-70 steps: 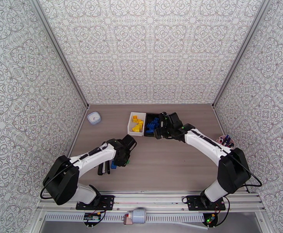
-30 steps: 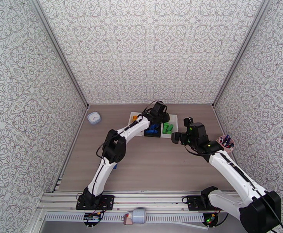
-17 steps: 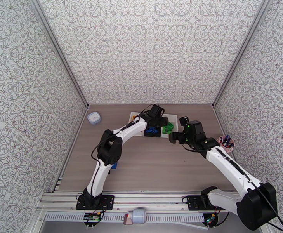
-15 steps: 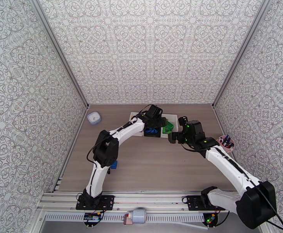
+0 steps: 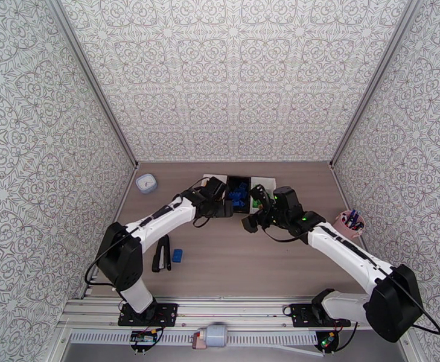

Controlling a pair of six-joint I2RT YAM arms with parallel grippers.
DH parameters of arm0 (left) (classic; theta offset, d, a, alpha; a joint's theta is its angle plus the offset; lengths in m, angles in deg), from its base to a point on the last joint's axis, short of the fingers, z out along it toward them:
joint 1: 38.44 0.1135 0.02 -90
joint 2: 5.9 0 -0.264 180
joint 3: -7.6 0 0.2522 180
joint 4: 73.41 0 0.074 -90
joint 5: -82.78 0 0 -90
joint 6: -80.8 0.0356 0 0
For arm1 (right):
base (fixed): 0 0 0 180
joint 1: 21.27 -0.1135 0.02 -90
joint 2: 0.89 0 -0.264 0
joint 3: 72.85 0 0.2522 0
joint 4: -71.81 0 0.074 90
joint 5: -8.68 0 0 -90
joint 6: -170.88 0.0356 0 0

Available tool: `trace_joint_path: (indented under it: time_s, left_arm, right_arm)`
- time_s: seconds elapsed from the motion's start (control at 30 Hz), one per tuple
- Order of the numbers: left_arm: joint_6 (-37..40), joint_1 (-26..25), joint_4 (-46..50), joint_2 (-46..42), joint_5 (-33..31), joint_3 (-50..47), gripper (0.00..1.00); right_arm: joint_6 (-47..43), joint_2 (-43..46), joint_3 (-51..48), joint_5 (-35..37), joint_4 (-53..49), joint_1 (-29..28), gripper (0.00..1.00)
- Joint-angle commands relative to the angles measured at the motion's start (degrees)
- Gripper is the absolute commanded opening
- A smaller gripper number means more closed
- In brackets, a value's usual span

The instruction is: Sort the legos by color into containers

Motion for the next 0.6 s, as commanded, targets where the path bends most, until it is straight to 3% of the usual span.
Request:
trace_joint_path:
  time_s: [0.0,0.3,0.57]
  left_arm:
    - [-2.28,1.40,8.58,-2.27,-0.51,-4.69,0.98]
    - [-3.70,3.38,15.88,-2.16,0.65,-10.63,0.94]
    - [-2.33,5.42,16.07,-0.19,1.37,-13.96,0.86]
  right_arm:
    - [-3.24,-1.40,2.22,-3.42,1.10,-1.26,1.00]
    - [-2.35,-3.18,2.43,-4.22,0.42,-2.83,1.00]
    - [-1.30,-3.19,2.04,-3.83,0.30,-2.93,1.00]
